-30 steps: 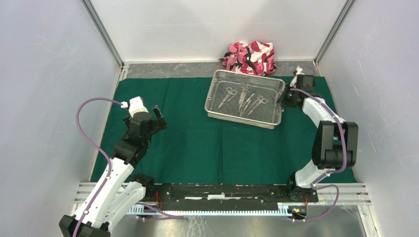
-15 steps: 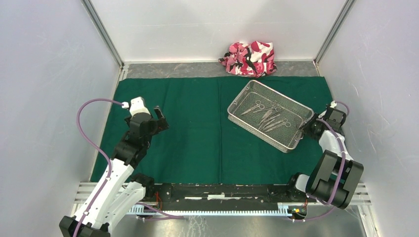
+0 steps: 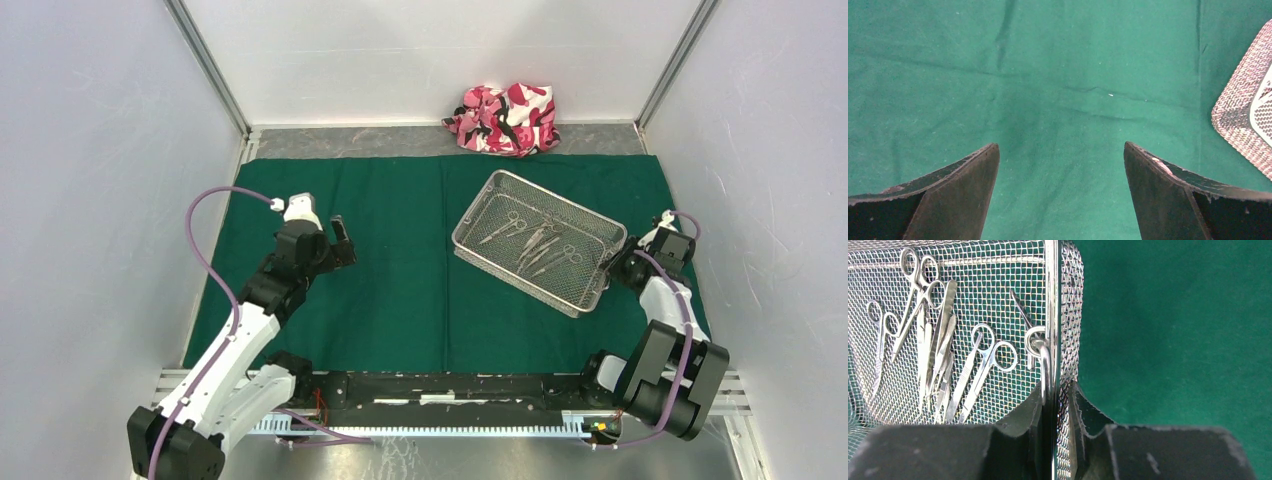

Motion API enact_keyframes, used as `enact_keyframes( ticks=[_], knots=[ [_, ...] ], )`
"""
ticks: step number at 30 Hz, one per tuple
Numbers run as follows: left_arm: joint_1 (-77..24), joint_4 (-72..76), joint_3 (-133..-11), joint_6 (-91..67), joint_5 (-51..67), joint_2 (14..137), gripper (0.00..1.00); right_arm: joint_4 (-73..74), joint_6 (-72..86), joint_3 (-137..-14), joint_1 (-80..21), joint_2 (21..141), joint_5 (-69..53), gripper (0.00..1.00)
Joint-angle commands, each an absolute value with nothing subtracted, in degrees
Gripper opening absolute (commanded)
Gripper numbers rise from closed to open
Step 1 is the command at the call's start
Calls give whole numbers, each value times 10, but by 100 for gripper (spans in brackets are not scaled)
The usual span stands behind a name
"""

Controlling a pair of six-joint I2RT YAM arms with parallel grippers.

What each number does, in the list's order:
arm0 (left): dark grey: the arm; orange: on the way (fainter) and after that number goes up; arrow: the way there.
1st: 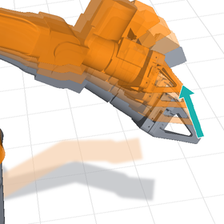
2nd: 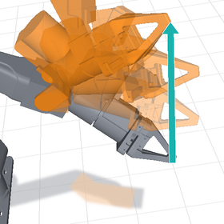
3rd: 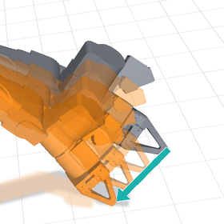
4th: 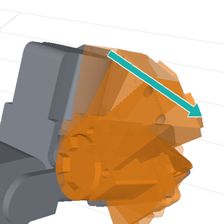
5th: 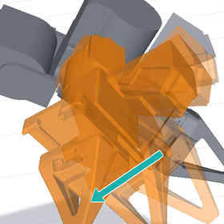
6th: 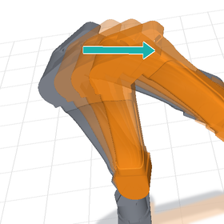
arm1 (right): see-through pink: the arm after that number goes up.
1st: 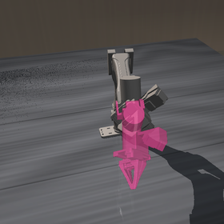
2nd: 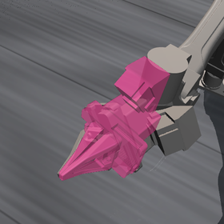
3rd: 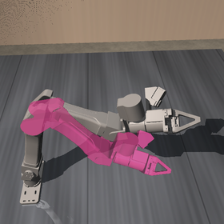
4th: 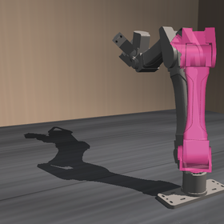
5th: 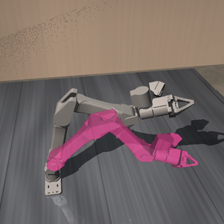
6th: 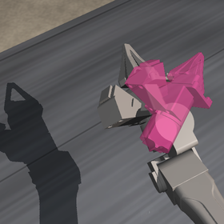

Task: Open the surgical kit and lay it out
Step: Move the container from the surgical kit, then smooth out the surgical kit at the center of the board.

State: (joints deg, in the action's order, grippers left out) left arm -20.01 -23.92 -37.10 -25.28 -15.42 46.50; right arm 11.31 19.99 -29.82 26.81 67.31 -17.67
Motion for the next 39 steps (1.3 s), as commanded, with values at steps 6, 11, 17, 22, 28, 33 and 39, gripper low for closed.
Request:
enact_keyframes(
  ticks=[6,11,17,22,28,33,39],
  knots=[
    [-198,-215,-423,-261,-129,512,100,109,234,-312,260,602,-208,3],
    [-199,-187,-462,-322,-95,595,100,152,173,-333,235,568,-140,54],
    [-198,-154,-503,-373,-93,696,100,205,117,-389,167,557,-5,79],
    [-180,-149,-560,-337,-136,783,100,224,92,-445,51,585,58,81],
    [-65,-76,-599,-337,-34,900,100,185,93,-435,-29,571,11,81],
    [-14,-52,-683,-322,30,1051,100,168,82,-407,-43,575,-15,81],
    [11,-54,-726,-324,-11,1126,100,166,75,-398,-53,578,-34,81]
  ],
)
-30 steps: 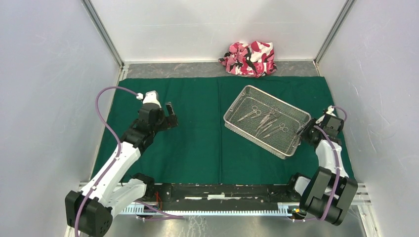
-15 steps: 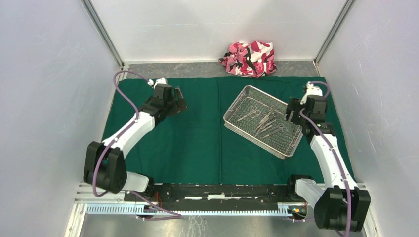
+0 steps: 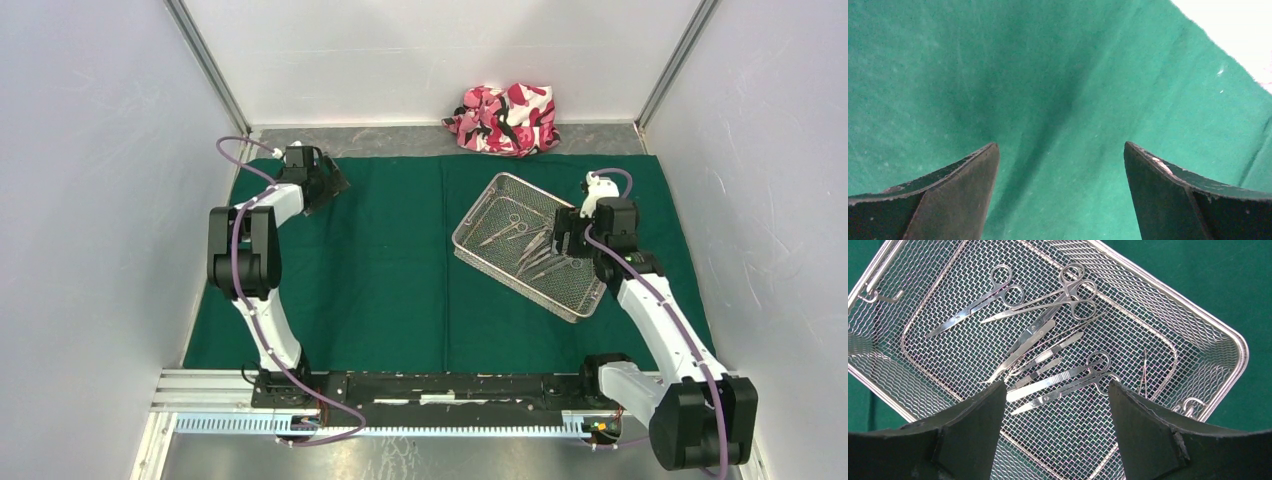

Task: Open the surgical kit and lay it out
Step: Smooth out the surgical kit at the center of the board.

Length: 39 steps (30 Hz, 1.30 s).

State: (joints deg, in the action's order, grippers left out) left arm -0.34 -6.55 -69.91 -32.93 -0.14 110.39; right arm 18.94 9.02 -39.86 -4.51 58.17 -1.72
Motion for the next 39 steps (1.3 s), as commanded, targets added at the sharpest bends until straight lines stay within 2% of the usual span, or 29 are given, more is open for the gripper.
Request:
enact_keyframes(
  ticks=[1,6,13,20,25,32,39],
  knots=[
    [22,-61,-729,-326,-26,1131,100,167,75,-398,-54,575,-33,81],
    [48,-119,-783,-278,-60,1150,100,170,75,-406,-58,573,-36,81],
    [50,-107,-889,-233,-70,1169,99,163,75,-404,-62,574,-41,81],
    [51,-172,-1067,-252,-186,1299,98,167,64,-396,-65,570,-40,81],
    [60,-227,-1164,-286,-216,1380,98,170,61,-404,-68,576,-33,81],
    [95,-184,-1173,-320,-158,1429,98,173,64,-410,-70,581,-24,81],
    [114,-224,-1277,-319,-111,1494,98,187,75,-422,-74,582,-20,81]
  ],
)
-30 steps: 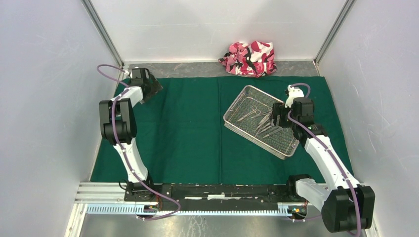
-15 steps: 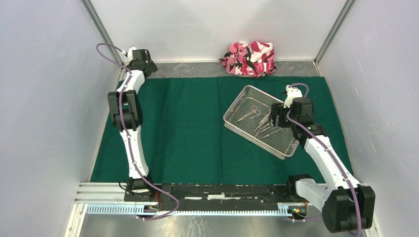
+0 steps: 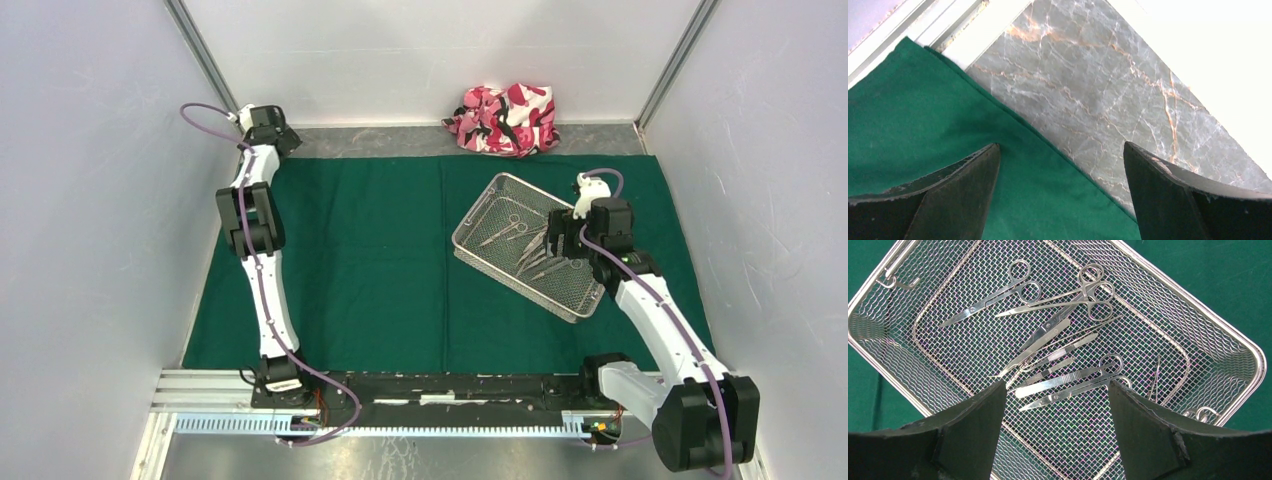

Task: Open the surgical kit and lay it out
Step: Smooth out the surgical kit at the center of the board, then pick up the medical item from the container.

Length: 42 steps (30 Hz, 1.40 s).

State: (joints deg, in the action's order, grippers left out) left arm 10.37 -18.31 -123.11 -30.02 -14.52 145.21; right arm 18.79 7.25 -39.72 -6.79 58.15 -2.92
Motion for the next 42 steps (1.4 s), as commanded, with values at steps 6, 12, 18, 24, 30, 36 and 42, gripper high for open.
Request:
enact_keyframes(
  ticks=[6,12,18,24,30,36,42],
  knots=[
    [78,-212,-1234,-296,-101,1364,100,213,86,-449,-86,607,9,81],
    [25,-212,-1101,-346,3,1207,100,234,125,-491,-103,675,1,81],
    [-87,-190,-910,-349,70,1064,100,222,340,-524,-107,741,45,79],
    [-188,-174,-817,-276,59,966,98,304,551,-607,-140,838,156,76],
    [-234,-180,-775,-204,-28,900,96,452,630,-778,-155,1007,191,68],
    [-239,-171,-762,-203,-32,874,96,499,691,-822,-154,1081,198,64],
    [-239,-175,-766,-214,-4,869,96,485,754,-779,-154,1072,219,62]
  ],
)
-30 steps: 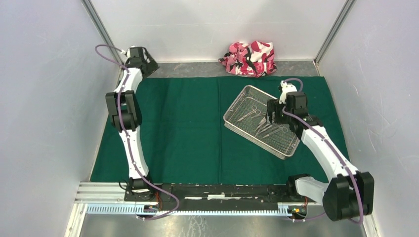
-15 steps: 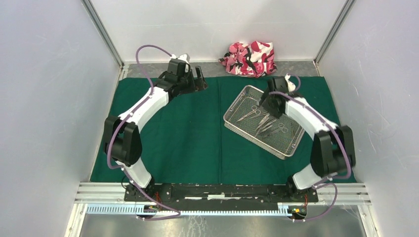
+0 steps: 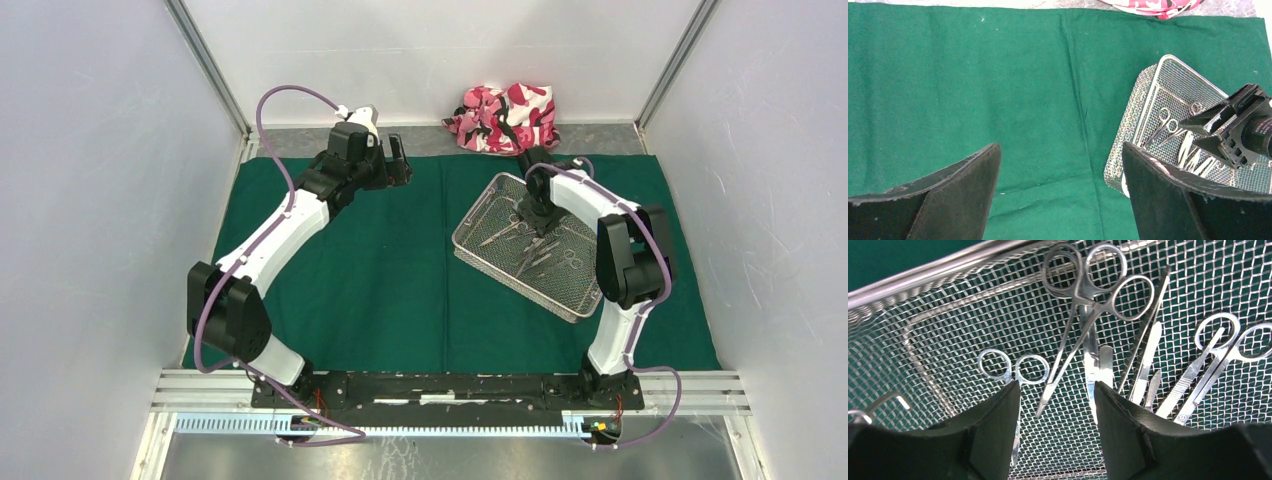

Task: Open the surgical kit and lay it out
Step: Pick up the medical item from the container.

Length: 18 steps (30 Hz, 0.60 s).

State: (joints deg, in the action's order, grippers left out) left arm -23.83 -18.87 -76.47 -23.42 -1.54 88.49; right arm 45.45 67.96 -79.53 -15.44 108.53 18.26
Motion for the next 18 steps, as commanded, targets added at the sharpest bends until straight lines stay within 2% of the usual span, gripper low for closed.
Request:
enact_keyframes(
  ticks=[1,18],
  knots=[
    [-239,-174,-767,-217,-3,867,96,486,759,-778,-154,1076,217,61],
    [-239,-168,-761,-212,-3,855,95,509,851,-798,-145,1142,210,38]
  ],
)
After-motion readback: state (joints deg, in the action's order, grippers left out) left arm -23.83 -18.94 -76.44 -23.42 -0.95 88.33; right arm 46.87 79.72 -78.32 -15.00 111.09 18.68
